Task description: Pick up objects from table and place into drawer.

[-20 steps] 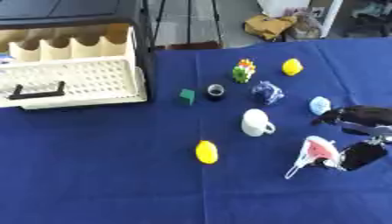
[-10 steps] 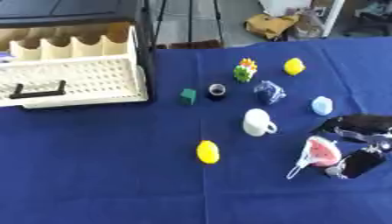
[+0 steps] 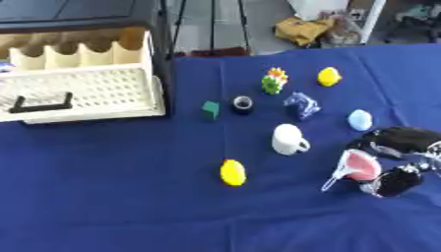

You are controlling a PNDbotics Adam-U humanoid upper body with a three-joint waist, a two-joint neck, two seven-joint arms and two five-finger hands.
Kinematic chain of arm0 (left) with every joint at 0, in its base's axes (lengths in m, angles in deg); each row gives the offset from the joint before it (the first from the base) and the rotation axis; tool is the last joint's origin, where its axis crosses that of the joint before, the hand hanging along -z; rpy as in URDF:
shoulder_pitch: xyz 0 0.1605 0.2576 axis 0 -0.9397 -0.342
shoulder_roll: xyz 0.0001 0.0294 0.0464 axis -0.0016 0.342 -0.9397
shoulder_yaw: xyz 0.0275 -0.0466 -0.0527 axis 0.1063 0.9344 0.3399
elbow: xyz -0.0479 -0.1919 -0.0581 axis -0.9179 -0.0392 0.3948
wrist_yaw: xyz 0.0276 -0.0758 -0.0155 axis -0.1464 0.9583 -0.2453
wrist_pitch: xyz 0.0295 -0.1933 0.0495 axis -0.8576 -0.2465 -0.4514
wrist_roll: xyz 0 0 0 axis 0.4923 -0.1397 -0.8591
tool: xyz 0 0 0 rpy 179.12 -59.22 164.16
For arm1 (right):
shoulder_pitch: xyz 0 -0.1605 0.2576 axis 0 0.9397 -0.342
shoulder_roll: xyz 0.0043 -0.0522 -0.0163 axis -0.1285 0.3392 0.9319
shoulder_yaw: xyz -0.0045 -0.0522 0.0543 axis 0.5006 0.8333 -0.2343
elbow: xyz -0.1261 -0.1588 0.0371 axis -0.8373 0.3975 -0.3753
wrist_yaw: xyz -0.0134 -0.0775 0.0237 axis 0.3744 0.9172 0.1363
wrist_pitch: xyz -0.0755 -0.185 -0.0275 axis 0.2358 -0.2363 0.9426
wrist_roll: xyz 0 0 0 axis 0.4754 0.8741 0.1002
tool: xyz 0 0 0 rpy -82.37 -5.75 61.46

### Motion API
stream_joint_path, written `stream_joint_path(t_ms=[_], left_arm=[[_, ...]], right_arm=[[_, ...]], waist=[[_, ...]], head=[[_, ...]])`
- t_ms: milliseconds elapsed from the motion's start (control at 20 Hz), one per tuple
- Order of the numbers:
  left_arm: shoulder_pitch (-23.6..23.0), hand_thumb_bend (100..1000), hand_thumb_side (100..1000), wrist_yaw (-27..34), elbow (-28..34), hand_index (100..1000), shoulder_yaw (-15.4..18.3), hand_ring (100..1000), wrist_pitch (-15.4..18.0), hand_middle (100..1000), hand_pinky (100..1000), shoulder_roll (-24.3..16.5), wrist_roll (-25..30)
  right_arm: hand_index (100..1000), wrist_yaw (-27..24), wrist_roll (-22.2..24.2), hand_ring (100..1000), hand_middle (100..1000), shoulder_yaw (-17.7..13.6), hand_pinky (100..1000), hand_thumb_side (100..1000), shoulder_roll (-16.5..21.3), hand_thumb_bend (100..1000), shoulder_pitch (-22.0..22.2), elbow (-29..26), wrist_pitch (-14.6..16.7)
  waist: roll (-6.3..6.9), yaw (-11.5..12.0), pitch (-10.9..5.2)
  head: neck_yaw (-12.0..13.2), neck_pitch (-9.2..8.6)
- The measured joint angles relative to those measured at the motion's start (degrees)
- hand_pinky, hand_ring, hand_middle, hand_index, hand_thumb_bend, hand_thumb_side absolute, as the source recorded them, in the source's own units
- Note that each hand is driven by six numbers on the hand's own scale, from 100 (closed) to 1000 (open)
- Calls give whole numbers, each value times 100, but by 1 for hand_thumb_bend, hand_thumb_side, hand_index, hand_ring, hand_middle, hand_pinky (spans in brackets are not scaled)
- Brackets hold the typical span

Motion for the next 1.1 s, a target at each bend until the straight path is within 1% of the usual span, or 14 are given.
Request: stream_joint_path(t_ms=[150,350,400,500,600,700,750,900,1100], left_arm=[[-2,100,1000,-1,0,900,-1,803,-6,825,627,0,19],[-4,100,1000,-10,0,899,-1,803,-22,825,628,0,39],[-4,100,1000,-14,0,899,-2,803,-27,825,628,0,45],[-5,100,1000,-19,0,900,-2,803,-35,826,628,0,54],[-7,100,1000,-20,0,900,-2,803,-37,826,628,0,57],[-10,100,1000,-20,0,900,-3,803,-38,826,628,0,58],[-14,100,1000,-20,0,900,-3,804,-38,826,628,0,58],[-14,100,1000,-23,0,899,-3,804,-38,826,628,0,58],[-14,100,1000,-37,0,899,-5,804,-38,826,628,0,58]], right_arm=[[821,-7,-32,844,691,0,667,515,1,244,18,-26,-2],[750,-127,-12,830,648,9,652,512,60,211,122,-268,-18],[745,-183,2,827,643,14,649,513,74,210,158,-344,-29],[762,-276,30,817,635,10,642,525,125,193,192,-514,-56],[763,-342,56,813,628,-12,637,511,185,181,217,-672,-85],[756,-393,65,806,620,-51,628,493,254,136,260,-816,-120],[754,-413,64,801,621,-72,621,470,281,100,271,-879,-141],[750,-439,45,767,614,-125,591,399,365,100,336,-1002,-200],[750,-454,5,767,614,-159,591,399,405,100,410,-1048,-251]], waist=[[1,-10,1],[1,-35,4],[1,-37,4],[1,-43,4],[-3,-59,4],[-13,-64,4],[-20,-70,4],[-30,-95,4],[-28,-104,4]], head=[[-1,0],[-1,0],[-1,0],[-1,0],[0,0],[0,0],[1,0],[1,0],[1,0]])
